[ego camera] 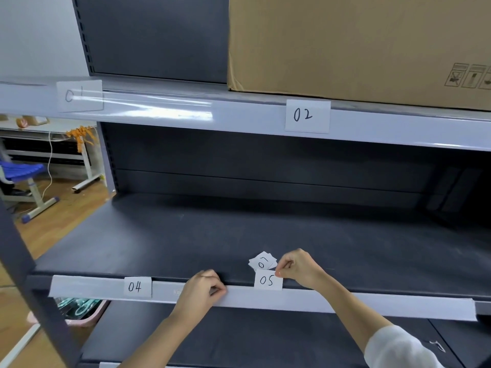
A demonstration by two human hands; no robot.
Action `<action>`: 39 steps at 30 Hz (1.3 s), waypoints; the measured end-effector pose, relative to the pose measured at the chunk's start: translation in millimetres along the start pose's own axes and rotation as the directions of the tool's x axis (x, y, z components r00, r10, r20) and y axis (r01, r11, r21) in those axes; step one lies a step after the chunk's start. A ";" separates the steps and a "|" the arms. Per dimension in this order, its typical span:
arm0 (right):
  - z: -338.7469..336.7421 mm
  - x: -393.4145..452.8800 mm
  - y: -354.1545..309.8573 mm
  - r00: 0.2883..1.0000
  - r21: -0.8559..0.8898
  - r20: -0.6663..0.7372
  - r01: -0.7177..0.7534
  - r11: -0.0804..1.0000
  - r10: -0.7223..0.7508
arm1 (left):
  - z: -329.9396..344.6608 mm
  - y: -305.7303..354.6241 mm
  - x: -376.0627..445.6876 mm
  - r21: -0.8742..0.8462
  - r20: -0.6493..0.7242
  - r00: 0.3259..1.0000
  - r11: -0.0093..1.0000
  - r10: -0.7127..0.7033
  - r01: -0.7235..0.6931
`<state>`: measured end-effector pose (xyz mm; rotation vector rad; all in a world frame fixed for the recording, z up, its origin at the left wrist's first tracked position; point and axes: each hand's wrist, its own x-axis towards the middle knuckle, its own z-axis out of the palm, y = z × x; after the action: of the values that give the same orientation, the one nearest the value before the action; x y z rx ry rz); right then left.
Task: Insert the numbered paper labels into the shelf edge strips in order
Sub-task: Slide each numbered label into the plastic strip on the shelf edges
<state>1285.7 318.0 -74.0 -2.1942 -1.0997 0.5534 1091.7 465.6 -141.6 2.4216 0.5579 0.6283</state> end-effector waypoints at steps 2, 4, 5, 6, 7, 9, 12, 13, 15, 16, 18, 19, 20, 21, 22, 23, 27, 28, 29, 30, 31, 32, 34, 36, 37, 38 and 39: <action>0.1 0.3 0.3 1.000 -0.018 0.023 0.008 1.000 -0.008 | -0.9 0.6 -0.3 -0.001 0.013 1.000 1.000 -0.002 0.002; 1.8 -1.0 1.2 0.998 -0.042 0.064 0.018 0.999 -0.016 | -1.1 0.4 -0.4 -0.002 0.016 1.000 1.000 -0.004 0.004; 3.2 -2.0 2.3 0.997 -0.049 0.079 0.021 0.999 -0.017 | -0.9 0.5 -0.3 -0.003 0.017 1.000 1.000 -0.007 0.007; 4.5 -3.0 3.7 0.996 -0.051 0.083 0.020 0.999 -0.016 | -0.8 0.7 -0.2 -0.006 0.019 1.000 1.000 -0.011 0.011; 5.7 -3.7 5.0 0.997 -0.050 0.079 0.018 0.999 -0.014 | -0.8 0.6 -0.3 -0.009 0.019 1.000 1.000 -0.013 0.013; 6.5 -5.0 7.2 0.998 -0.054 0.070 0.014 0.998 -0.011 | -0.2 -0.2 -0.1 -0.014 0.013 1.000 1.000 -0.012 0.012; 4.0 -7.1 9.4 0.996 -0.078 0.089 0.027 0.997 -0.020 | 0.4 -0.1 0.5 -0.008 -0.001 1.000 1.000 -0.024 0.024; 3.3 -7.7 10.6 0.994 -0.091 0.104 0.035 0.995 -0.026 | 0.7 0.5 0.6 0.001 -0.011 1.000 1.000 -0.025 0.025; 1.6 -8.5 11.7 0.992 -0.116 0.124 0.045 0.992 -0.030 | 0.5 2.4 0.7 0.019 -0.028 1.000 1.000 -0.014 0.014; 0.9 -8.3 12.0 0.991 -0.126 0.129 0.046 0.991 -0.029 | 0.5 2.8 0.8 0.022 -0.034 0.999 1.000 -0.007 0.008; -0.3 -7.6 11.0 0.991 -0.132 0.130 0.056 0.990 -0.039 | 0.1 3.5 0.5 0.018 -0.040 0.999 1.000 -0.007 0.008; -0.9 -7.2 9.9 0.990 -0.133 0.135 0.060 0.989 -0.042 | -0.4 3.8 -0.1 0.016 -0.039 0.999 1.000 -0.012 0.012; -1.0 -7.0 8.6 0.989 -0.137 0.146 0.059 0.989 -0.038 | -0.9 4.1 -0.6 0.016 -0.035 0.999 1.000 -0.017 0.018; -1.0 -7.0 7.5 0.987 -0.147 0.158 0.061 0.987 -0.037 | -1.3 4.7 -1.0 0.017 -0.030 0.999 1.000 -0.021 0.022; -0.6 -7.0 6.6 0.985 -0.159 0.169 0.061 0.985 -0.034 | -1.6 5.2 -1.5 0.018 -0.027 0.999 1.000 -0.023 0.023; 0.4 -7.2 5.8 0.984 -0.171 0.177 0.061 0.983 -0.030 | -2.1 6.1 -1.7 0.018 -0.024 0.999 1.000 -0.025 0.025; 4.8 -6.5 3.9 0.982 -0.213 0.189 0.068 0.975 -0.027 | -2.5 8.9 -1.7 0.015 -0.027 0.999 0.999 -0.030 0.030; 5.3 -5.8 3.1 0.981 -0.231 0.191 0.075 0.970 -0.031 | -2.3 9.2 -1.6 0.015 -0.028 0.999 0.999 -0.030 0.031; 5.8 -5.0 1.9 0.981 -0.248 0.190 0.081 0.965 -0.033 | -2.2 9.2 -1.8 0.015 -0.030 0.999 0.999 -0.030 0.031; 6.3 -4.5 0.8 0.981 -0.265 0.189 0.088 0.960 -0.037 | -2.1 9.0 -1.6 0.015 -0.032 0.999 0.999 -0.032 0.033; 6.5 -4.2 -0.2 0.981 -0.281 0.188 0.093 0.955 -0.040 | -1.9 8.8 -1.3 0.015 -0.036 0.999 0.999 -0.034 0.034; 6.9 -4.3 -0.7 0.981 -0.295 0.188 0.099 0.950 -0.044 | -1.8 8.4 -1.3 0.015 -0.040 0.999 0.999 -0.034 0.034; 7.1 -4.4 -1.6 0.981 -0.312 0.189 0.100 0.945 -0.042 | -1.2 8.1 -1.0 0.015 -0.044 0.999 0.999 -0.030 0.031; 6.7 -4.6 -2.7 0.981 -0.318 0.188 0.097 0.943 -0.037 | -0.3 7.8 -1.8 0.026 -0.055 0.998 0.999 -0.024 0.026; 6.4 -4.5 -3.0 0.982 -0.319 0.188 0.095 0.943 -0.035 | 0.2 7.7 -2.5 0.034 -0.067 0.998 0.999 -0.020 0.022; 6.2 -4.4 -2.8 0.982 -0.320 0.188 0.095 0.943 -0.035 | 0.9 7.3 -3.3 0.037 -0.083 0.996 0.999 -0.015 0.018; 5.9 -4.5 -2.7 0.982 -0.319 0.187 0.094 0.943 -0.034 | 1.7 6.8 -3.9 0.039 -0.097 0.995 0.999 -0.010 0.014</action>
<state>1278.0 317.5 -76.0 -2.4147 -1.4423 0.5823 1091.1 457.8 -139.8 2.4322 0.6302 0.7396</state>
